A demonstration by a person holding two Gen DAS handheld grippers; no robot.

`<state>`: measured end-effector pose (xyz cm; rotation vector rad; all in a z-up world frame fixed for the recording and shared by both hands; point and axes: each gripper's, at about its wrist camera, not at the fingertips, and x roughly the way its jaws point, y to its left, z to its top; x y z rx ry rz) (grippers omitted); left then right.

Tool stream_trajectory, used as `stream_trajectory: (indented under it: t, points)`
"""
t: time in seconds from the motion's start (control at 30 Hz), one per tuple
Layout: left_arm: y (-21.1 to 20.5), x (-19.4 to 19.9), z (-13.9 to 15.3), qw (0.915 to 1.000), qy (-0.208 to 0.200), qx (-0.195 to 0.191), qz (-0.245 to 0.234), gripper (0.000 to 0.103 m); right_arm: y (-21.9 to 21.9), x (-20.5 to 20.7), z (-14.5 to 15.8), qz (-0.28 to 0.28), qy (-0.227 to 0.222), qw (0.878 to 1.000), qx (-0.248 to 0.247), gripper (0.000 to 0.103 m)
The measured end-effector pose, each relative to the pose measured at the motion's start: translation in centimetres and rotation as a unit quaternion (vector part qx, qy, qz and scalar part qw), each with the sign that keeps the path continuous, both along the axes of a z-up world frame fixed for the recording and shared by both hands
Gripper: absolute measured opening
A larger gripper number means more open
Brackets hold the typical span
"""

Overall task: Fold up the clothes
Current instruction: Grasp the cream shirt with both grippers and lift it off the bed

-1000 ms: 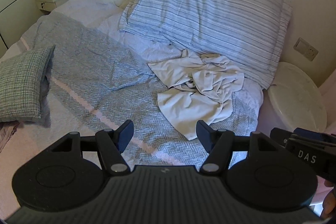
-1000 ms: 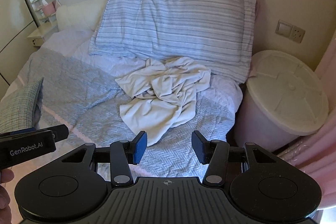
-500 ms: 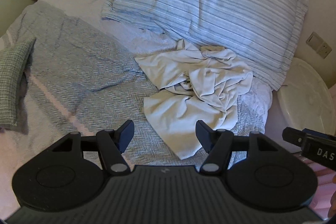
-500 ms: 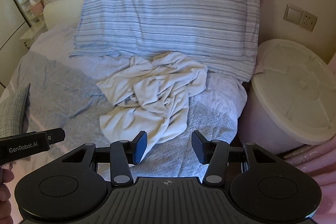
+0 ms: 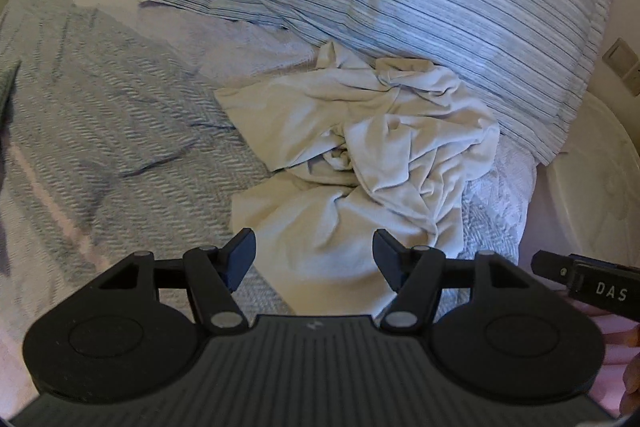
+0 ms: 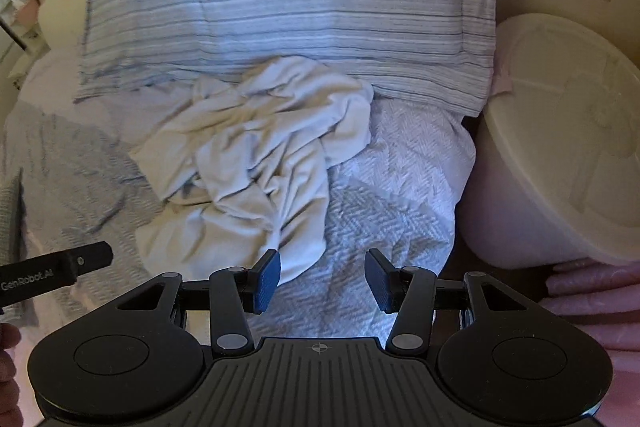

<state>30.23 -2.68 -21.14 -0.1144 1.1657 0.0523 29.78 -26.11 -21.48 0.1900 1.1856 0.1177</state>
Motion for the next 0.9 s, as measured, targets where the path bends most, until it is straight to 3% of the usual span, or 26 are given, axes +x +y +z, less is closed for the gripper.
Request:
stream_trajectory:
  t: [0.53,0.7,0.9]
  points:
    - [0.0,8.9,-8.5,0.9979,0.038,-0.048,-0.021,0.061,-0.3,8.4,-8.7,-0.035,0.042,0.998,0.017,0.051]
    - [-0.7,10.7,-10.9,0.9945,0.038,-0.092,-0.032,0.062,-0.9,10.2,-11.4,-0.066,0.047,0.995,0.05,0.051]
    - [-0.3,12.2,-13.4,0.9868,0.036,-0.158,0.01,0.061,-1.8,10.5,-14.5,-0.116,0.061,0.984,0.12,0.051]
